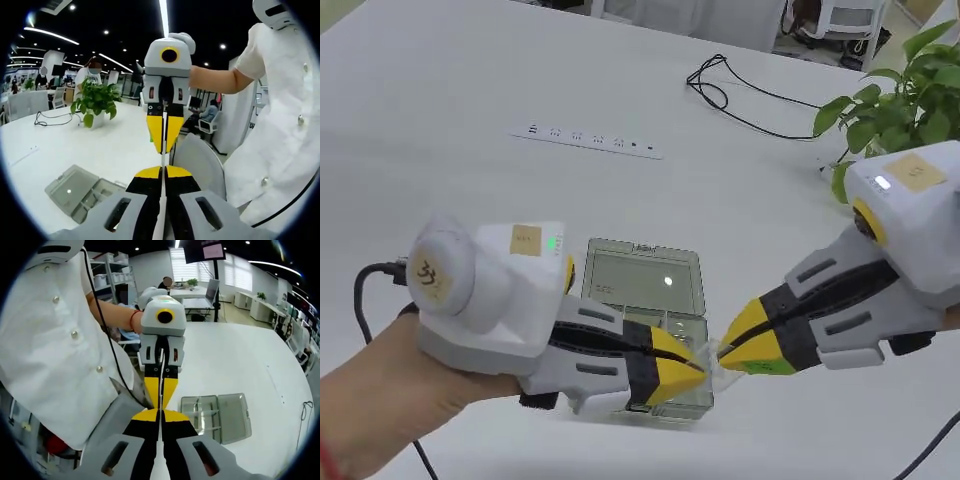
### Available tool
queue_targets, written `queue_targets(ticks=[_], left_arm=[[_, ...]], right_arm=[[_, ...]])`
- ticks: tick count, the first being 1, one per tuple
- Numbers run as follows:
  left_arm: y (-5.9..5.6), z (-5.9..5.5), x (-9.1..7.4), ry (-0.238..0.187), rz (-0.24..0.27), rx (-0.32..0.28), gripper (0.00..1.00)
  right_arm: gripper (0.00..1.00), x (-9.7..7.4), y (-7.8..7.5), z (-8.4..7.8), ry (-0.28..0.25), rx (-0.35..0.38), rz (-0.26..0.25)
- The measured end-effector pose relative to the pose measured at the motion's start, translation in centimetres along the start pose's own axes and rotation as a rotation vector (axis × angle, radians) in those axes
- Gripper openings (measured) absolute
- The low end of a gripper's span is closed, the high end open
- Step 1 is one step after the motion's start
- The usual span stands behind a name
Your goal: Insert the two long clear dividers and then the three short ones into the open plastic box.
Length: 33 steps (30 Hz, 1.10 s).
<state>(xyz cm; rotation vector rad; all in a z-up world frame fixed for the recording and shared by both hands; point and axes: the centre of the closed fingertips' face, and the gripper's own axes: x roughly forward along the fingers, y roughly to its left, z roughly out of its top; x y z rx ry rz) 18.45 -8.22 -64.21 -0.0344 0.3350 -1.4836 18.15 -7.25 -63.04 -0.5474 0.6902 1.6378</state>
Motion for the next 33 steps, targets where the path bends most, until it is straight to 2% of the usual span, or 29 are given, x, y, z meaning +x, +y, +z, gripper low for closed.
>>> queue_targets(ticks=[9, 18, 25, 33], left_arm=[[0.2, -0.2, -0.1, 0.002, 0.010, -0.012, 0.00], [0.7, -0.6, -0.7, 0.002, 0.032, -0.036, 0.01], [1.3, -1.0, -1.3, 0.005, 0.073, -0.059, 0.09], [2.3, -2.0, -2.3, 0.015, 0.123, -0.082, 0.19]], right_arm=[[0.03, 0.3, 0.0, 0.1, 0.001, -0.003, 0.000], [0.03, -0.2, -0.7, -0.2, -0.001, 0.002, -0.018], [0.02, -0.8, -1.6, -0.2, -0.001, 0.007, -0.046], [0.02, -1.3, -3.1, -1.2, 0.017, 0.021, -0.086]])
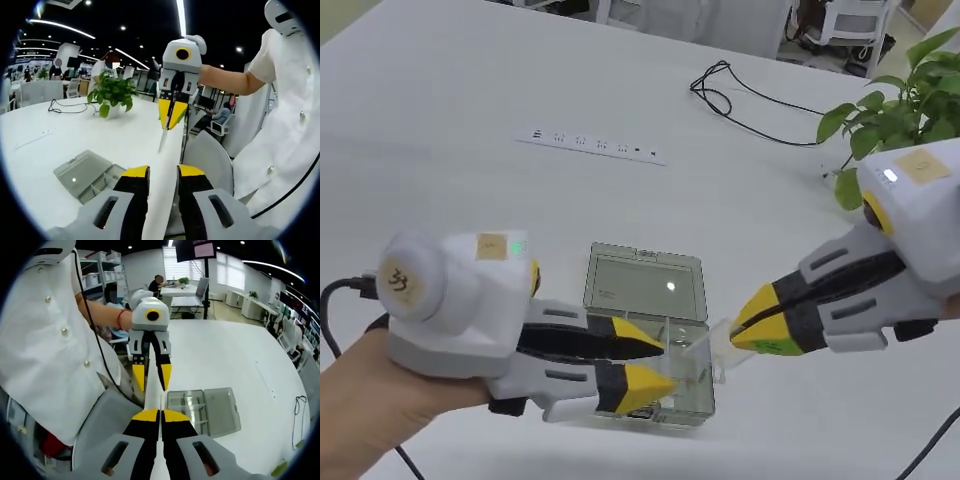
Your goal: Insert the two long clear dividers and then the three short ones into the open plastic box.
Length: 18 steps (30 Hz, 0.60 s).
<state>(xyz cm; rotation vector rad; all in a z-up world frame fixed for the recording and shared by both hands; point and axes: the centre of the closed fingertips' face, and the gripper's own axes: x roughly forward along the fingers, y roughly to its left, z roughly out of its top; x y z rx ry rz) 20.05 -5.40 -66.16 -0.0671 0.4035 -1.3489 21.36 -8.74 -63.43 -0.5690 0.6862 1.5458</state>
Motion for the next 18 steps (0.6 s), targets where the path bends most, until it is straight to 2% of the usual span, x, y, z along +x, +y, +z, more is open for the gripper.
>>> queue_targets(ticks=[7, 13, 18], left_arm=[[1.0, -0.4, -0.6, 0.007, 0.035, -0.008, 0.29], [1.7, -0.9, -1.2, 0.009, 0.059, -0.029, 0.41], [2.4, -1.7, -1.7, 0.018, 0.083, -0.049, 0.48]], right_arm=[[0.02, -0.1, -1.5, -0.9, 0.019, 0.019, -0.038], [0.02, 0.2, -2.7, -2.1, 0.056, 0.025, -0.060], [0.02, 0.8, -3.3, -3.0, 0.092, 0.022, -0.071]])
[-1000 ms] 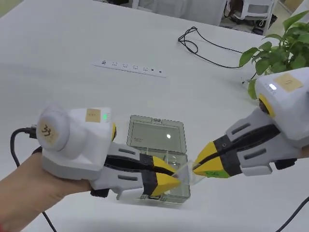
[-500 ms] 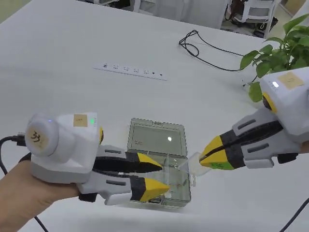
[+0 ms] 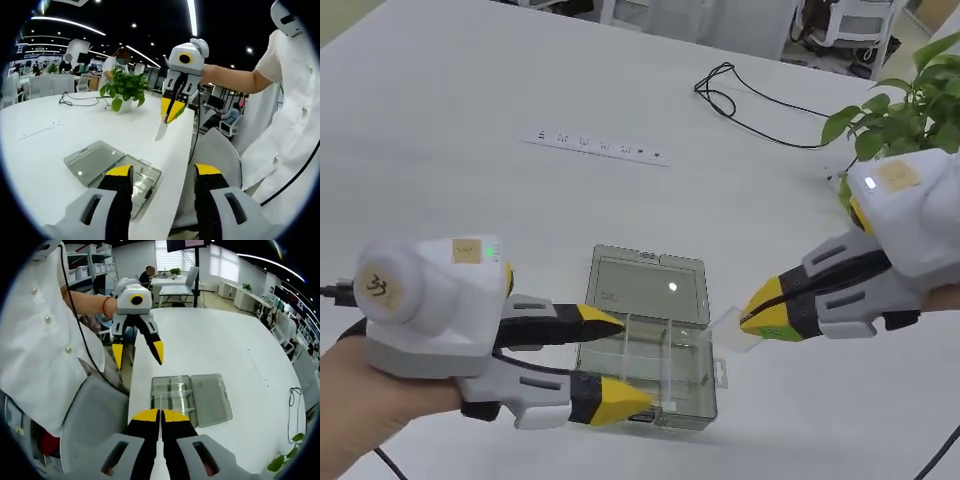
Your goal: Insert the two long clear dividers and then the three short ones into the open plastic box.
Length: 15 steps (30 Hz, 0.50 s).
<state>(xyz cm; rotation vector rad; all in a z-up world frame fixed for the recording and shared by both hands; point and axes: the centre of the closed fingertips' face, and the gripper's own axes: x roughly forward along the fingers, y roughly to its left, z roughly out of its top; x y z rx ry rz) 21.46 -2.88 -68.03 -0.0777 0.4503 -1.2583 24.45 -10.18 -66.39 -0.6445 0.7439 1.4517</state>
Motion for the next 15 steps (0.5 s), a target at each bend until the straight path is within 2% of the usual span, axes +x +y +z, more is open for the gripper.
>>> queue_targets(ticks=[5, 8, 10, 15], left_arm=[[0.3, -0.6, -0.2, 0.009, 0.005, -0.022, 0.59], [0.6, -1.1, -0.3, 0.019, 0.011, -0.023, 0.61], [0.8, -1.3, -0.4, 0.020, 0.013, -0.033, 0.63], [1.1, -1.8, -0.4, 0.029, 0.023, -0.047, 0.70]], right_arm=[[0.02, 0.6, -0.5, -0.4, 0.018, 0.003, -0.009], [0.02, 1.1, -0.8, -0.7, 0.029, 0.006, -0.010], [0.02, 1.6, -1.1, -1.2, 0.058, -0.009, -0.013], [0.02, 2.9, -1.6, -2.2, 0.089, -0.008, -0.009]])
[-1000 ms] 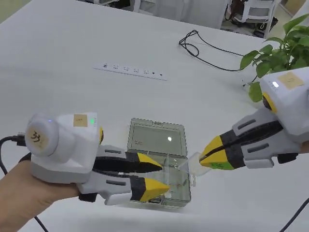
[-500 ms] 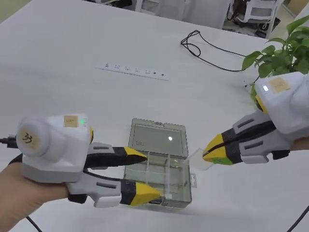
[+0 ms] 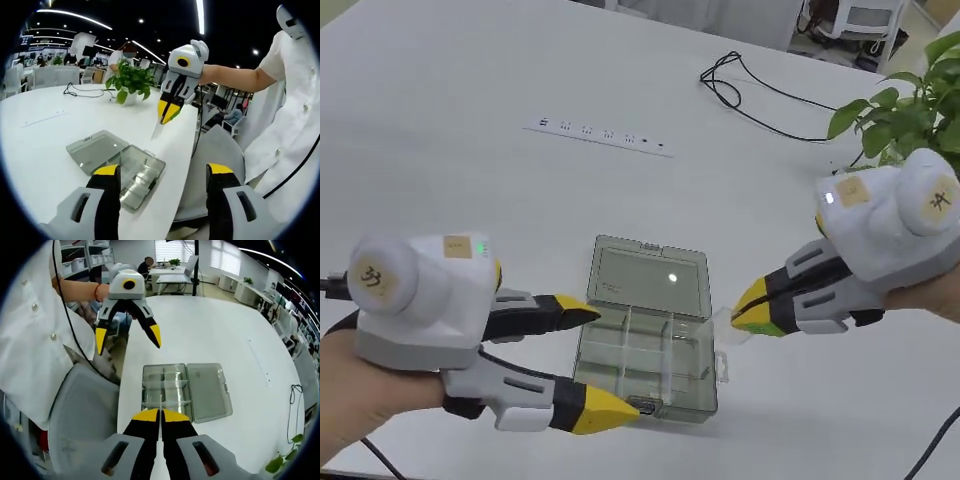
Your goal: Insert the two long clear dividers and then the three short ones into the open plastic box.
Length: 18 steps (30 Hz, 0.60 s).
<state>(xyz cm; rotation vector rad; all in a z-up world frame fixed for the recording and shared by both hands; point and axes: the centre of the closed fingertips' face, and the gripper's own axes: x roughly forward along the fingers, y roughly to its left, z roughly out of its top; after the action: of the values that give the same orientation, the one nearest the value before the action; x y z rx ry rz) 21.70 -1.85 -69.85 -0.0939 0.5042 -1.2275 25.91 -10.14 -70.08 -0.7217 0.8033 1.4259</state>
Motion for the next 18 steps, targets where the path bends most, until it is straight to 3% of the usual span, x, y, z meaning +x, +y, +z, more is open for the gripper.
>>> queue_targets(ticks=[9, 18], left_arm=[[0.9, -0.7, 0.0, 0.008, 0.029, -0.011, 0.77], [1.1, -0.9, 0.0, 0.002, 0.041, -0.024, 0.81]], right_arm=[[0.02, 3.4, -0.9, -2.1, 0.072, -0.024, 0.012], [0.02, 5.0, -1.6, -2.9, 0.106, -0.021, 0.022]])
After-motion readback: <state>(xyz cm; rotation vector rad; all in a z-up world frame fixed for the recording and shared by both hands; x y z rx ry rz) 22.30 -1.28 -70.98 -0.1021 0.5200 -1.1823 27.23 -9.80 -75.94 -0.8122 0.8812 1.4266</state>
